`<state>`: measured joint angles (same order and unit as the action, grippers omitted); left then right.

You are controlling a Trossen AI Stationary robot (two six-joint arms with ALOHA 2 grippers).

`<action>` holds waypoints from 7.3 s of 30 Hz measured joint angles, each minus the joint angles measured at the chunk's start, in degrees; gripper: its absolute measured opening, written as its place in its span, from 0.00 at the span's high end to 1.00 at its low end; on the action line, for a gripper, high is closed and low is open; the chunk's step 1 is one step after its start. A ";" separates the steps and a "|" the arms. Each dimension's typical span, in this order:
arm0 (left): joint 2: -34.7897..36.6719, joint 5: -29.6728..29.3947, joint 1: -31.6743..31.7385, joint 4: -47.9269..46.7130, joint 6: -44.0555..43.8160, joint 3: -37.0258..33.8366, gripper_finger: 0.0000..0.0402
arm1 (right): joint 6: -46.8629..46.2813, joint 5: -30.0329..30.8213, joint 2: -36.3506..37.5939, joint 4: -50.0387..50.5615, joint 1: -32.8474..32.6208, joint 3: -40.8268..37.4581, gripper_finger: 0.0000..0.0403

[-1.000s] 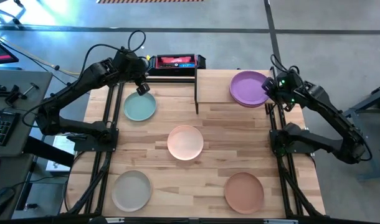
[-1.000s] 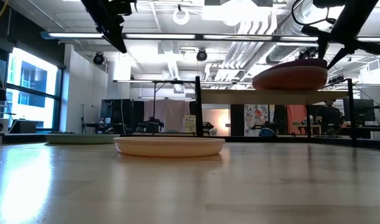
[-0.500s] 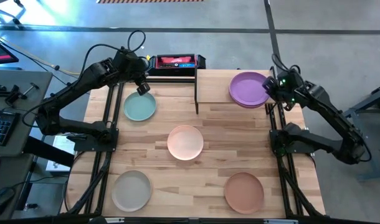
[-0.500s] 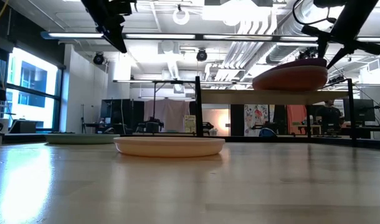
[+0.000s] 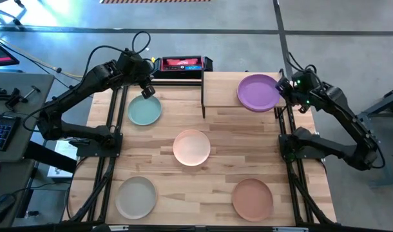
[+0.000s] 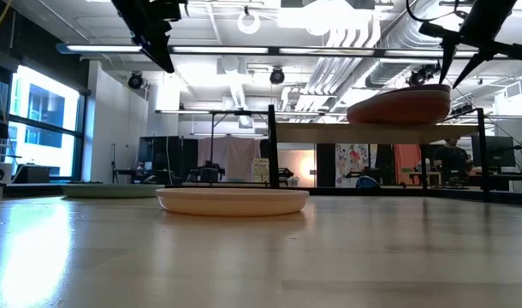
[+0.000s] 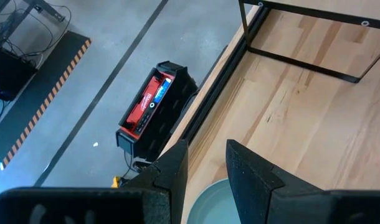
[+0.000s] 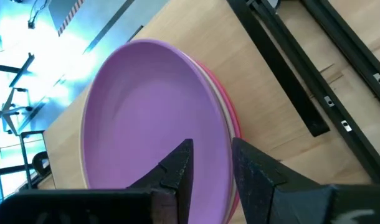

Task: Place and stack plates onto a shelf
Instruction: Stack the purple plate on top of the white plate on the shelf, then put the light blue plate on the shelf

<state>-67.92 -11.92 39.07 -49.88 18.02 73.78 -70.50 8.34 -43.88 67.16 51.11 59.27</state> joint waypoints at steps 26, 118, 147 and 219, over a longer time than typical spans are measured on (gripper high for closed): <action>0.00 -0.02 0.00 0.02 -1.49 0.00 0.75 | 2.42 -0.44 -2.71 -0.45 -0.15 -0.02 0.77; -0.09 -0.19 -0.09 -0.02 -19.14 -0.02 0.75 | 34.54 -11.85 -43.88 11.10 -31.30 36.24 0.94; -0.11 1.07 -0.11 -0.03 -23.47 -0.02 0.75 | 37.92 -2.14 -47.78 15.94 -27.50 28.33 0.94; -0.04 3.16 -18.10 5.88 -38.80 -36.92 0.75 | -1.58 -1.46 -47.36 4.37 -60.50 28.41 0.94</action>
<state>-67.96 -8.76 20.97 -44.01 -20.77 36.86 -72.07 6.87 -91.24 71.53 -9.39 87.68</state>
